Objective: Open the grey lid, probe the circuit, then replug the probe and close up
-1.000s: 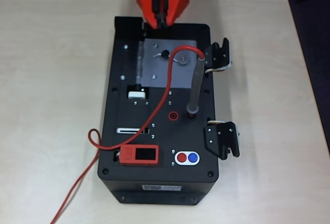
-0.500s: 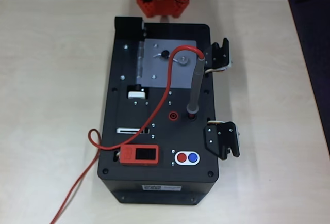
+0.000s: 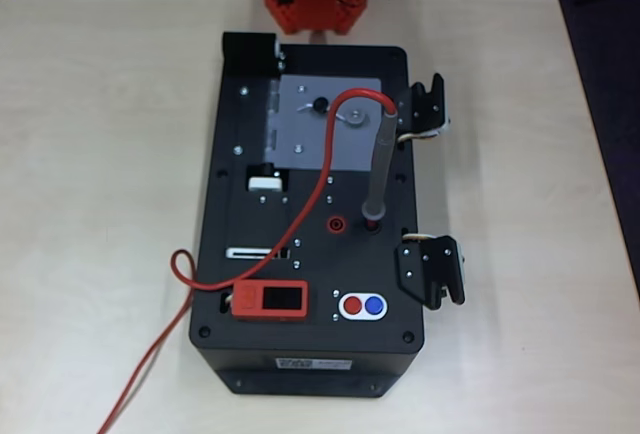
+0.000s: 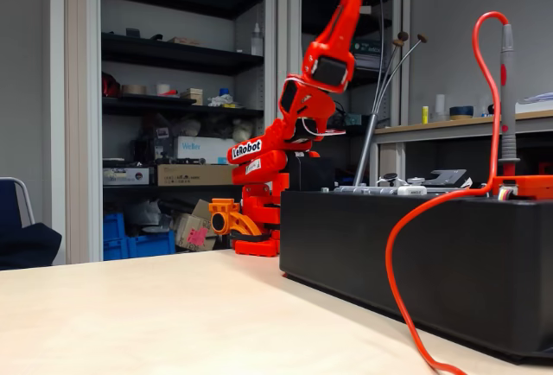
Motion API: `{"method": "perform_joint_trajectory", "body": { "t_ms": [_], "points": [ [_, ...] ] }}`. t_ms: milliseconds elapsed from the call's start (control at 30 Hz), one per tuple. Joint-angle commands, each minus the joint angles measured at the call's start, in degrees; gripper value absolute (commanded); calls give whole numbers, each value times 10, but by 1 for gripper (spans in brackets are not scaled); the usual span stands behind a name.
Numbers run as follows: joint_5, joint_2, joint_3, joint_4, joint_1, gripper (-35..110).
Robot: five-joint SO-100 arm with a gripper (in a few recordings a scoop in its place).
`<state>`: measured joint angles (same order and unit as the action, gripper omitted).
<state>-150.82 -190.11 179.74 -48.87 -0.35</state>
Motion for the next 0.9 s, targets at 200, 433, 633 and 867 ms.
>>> {"method": "perform_joint_trajectory", "body": {
  "t_ms": [200, 433, 633, 867],
  "points": [
    [-20, -3, 3, -189, -3, 0],
    [-20, -3, 3, -307, -3, 0],
    [-18, -3, 3, -410, -1, 0],
    [0, -2, 3, -524, 23, 0]
  ]
}}
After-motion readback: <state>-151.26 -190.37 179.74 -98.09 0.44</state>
